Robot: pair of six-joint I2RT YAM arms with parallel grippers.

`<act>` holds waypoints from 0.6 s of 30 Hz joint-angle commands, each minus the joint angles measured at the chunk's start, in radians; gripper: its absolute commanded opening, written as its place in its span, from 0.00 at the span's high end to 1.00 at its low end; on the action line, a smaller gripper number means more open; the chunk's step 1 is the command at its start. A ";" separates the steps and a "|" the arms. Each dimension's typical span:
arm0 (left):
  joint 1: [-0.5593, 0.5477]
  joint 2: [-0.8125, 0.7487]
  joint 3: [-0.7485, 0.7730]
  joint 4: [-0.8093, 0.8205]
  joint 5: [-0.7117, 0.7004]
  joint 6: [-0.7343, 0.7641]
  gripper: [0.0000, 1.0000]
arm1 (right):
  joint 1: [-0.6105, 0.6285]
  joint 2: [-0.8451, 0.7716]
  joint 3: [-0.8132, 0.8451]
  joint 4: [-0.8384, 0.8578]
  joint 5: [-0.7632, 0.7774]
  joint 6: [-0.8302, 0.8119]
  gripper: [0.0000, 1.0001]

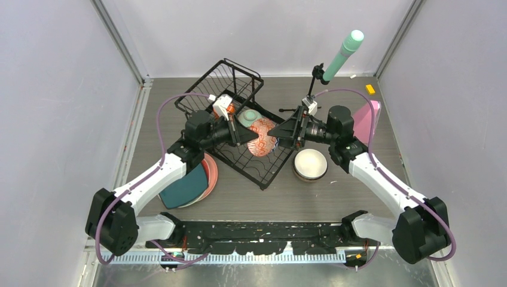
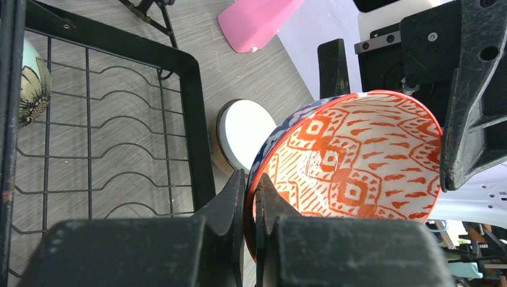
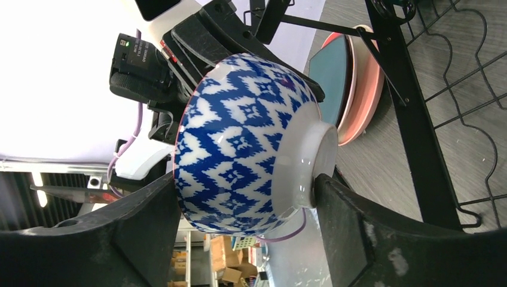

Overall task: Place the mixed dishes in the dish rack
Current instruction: Turn the bowl upside down on the dish rack.

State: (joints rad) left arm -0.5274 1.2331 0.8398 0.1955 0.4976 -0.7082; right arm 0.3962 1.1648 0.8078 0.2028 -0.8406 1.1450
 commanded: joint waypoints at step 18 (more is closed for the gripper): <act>0.004 -0.031 0.043 0.015 -0.039 0.011 0.71 | 0.019 -0.065 0.097 -0.193 0.050 -0.166 0.60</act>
State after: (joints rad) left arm -0.5278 1.2297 0.8410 0.1852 0.4816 -0.7170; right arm 0.4088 1.1347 0.8494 0.0505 -0.8047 1.0271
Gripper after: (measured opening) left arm 0.278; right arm 0.752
